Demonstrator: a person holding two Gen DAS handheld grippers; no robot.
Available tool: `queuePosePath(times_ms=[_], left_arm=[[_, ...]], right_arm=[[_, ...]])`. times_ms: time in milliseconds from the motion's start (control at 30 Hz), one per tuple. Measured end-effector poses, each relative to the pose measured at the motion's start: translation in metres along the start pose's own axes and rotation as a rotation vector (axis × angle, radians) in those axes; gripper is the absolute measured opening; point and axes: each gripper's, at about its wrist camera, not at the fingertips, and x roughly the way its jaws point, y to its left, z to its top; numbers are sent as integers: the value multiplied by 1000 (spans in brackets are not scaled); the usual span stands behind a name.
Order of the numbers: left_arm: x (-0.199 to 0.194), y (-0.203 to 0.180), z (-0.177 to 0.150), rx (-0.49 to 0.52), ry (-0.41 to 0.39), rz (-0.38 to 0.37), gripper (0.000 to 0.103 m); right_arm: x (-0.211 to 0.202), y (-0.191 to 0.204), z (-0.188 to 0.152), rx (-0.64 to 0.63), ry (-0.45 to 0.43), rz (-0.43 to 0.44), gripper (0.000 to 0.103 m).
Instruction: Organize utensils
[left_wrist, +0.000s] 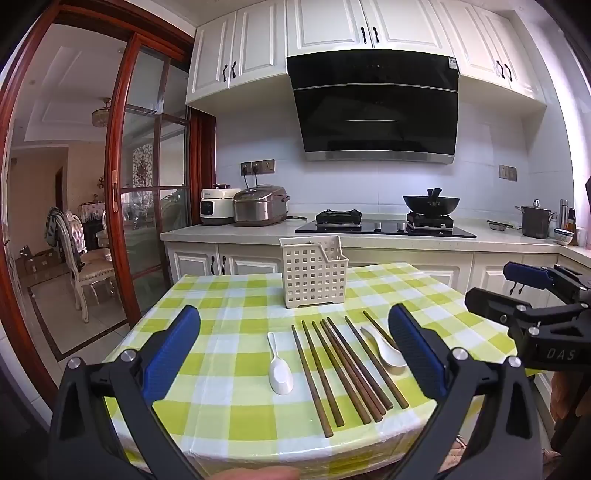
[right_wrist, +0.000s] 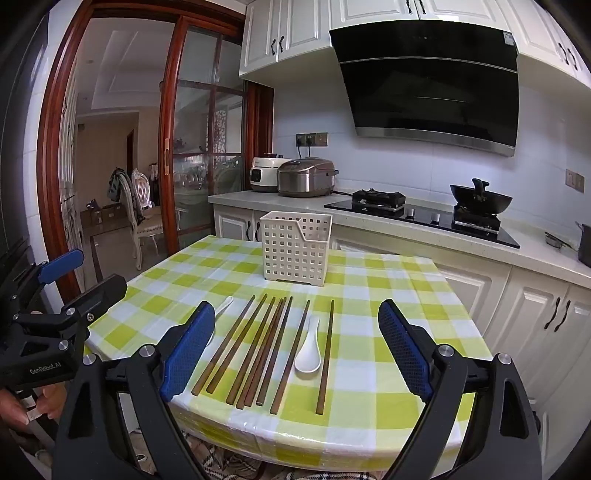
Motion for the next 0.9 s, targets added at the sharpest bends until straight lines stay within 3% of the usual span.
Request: queuePosePath(times_ms=[900], left_arm=[[4,-1,-3,2,13,-4,99]], right_arm=[[-2,-2,-1,9,7,-11,85]])
